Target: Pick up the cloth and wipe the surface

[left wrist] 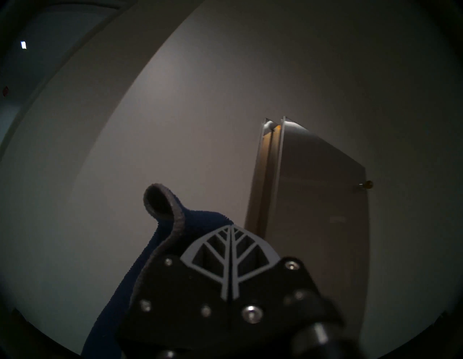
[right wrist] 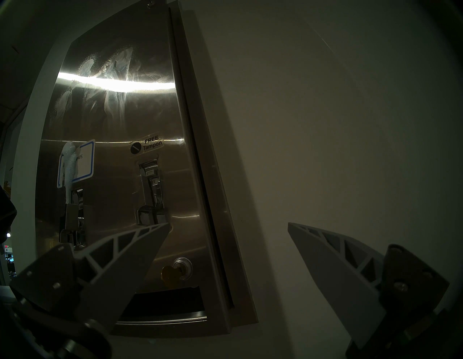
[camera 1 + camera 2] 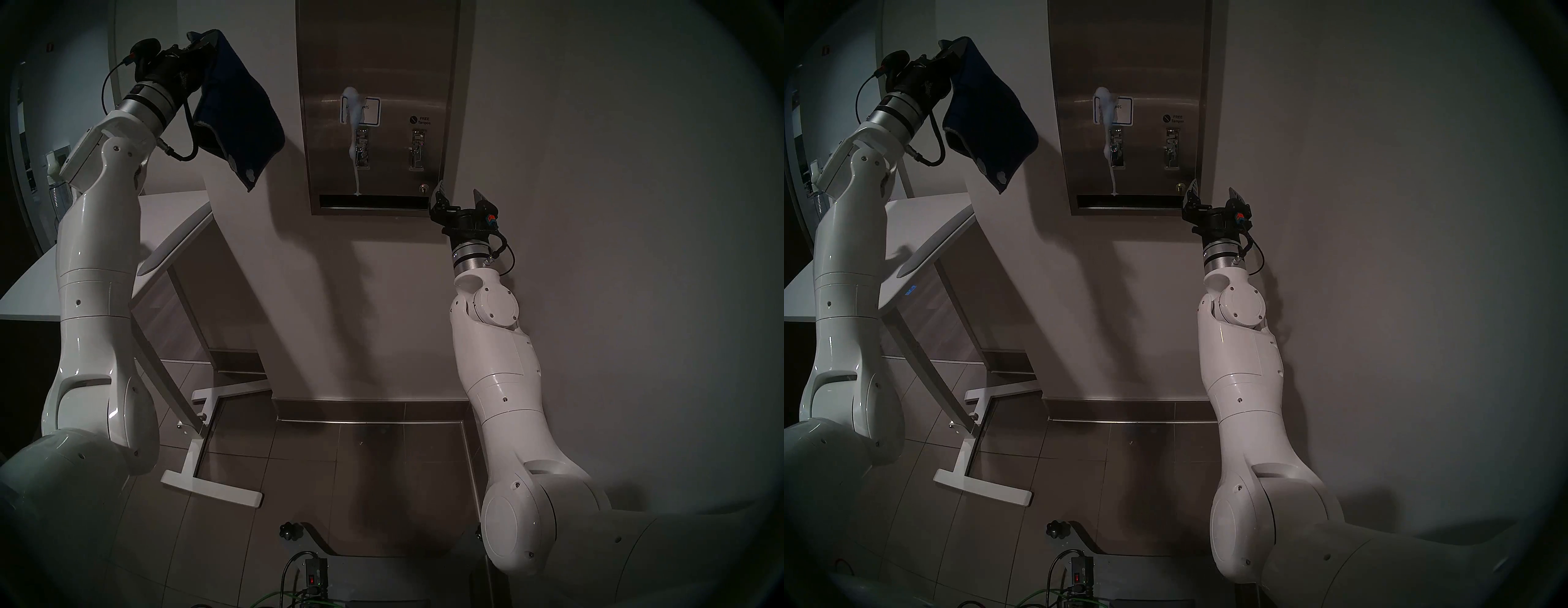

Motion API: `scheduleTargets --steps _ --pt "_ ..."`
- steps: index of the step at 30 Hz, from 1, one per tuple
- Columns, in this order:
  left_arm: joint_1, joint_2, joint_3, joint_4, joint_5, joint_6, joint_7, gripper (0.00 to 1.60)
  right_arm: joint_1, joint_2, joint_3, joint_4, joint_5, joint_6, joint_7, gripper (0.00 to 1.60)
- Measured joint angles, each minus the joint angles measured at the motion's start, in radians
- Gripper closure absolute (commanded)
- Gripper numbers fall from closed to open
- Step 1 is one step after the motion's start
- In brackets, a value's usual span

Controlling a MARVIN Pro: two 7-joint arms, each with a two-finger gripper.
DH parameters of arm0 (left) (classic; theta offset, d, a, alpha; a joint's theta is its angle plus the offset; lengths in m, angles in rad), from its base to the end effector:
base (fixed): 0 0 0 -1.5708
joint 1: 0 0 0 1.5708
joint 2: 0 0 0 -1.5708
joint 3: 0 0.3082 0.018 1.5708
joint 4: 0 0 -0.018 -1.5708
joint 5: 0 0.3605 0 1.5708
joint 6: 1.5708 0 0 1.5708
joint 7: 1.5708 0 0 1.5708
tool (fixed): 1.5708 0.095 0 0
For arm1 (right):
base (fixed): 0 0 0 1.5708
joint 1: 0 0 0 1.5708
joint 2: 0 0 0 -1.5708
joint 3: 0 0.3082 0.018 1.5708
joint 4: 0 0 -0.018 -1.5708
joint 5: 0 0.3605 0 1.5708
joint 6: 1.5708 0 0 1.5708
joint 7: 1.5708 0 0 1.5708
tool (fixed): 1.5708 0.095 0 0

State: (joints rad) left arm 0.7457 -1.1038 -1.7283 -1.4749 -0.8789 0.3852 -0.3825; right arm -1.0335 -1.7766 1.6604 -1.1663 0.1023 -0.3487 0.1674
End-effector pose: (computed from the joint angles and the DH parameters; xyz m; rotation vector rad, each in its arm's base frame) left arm 0.5410 0.1847 0.1250 1.2513 -0.0881 2.2441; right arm 0.6129 0.0701 -0.1773 -1.4554 0.1624 -2.4481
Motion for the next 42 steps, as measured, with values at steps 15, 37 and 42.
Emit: scheduleTargets --steps 15,37,42 --pt "0.021 0.086 0.009 0.074 -0.199 0.200 -0.243 1.60 0.001 0.001 -0.002 -0.004 0.008 0.002 0.014 0.00" --pt "-0.004 0.138 0.093 0.197 -0.200 0.220 -0.515 1.60 0.030 -0.010 -0.139 -0.116 0.094 0.244 0.267 0.00" --pt "-0.017 0.147 0.105 0.220 -0.194 0.209 -0.557 1.60 0.029 0.005 -0.181 -0.165 0.105 0.341 0.350 0.00"
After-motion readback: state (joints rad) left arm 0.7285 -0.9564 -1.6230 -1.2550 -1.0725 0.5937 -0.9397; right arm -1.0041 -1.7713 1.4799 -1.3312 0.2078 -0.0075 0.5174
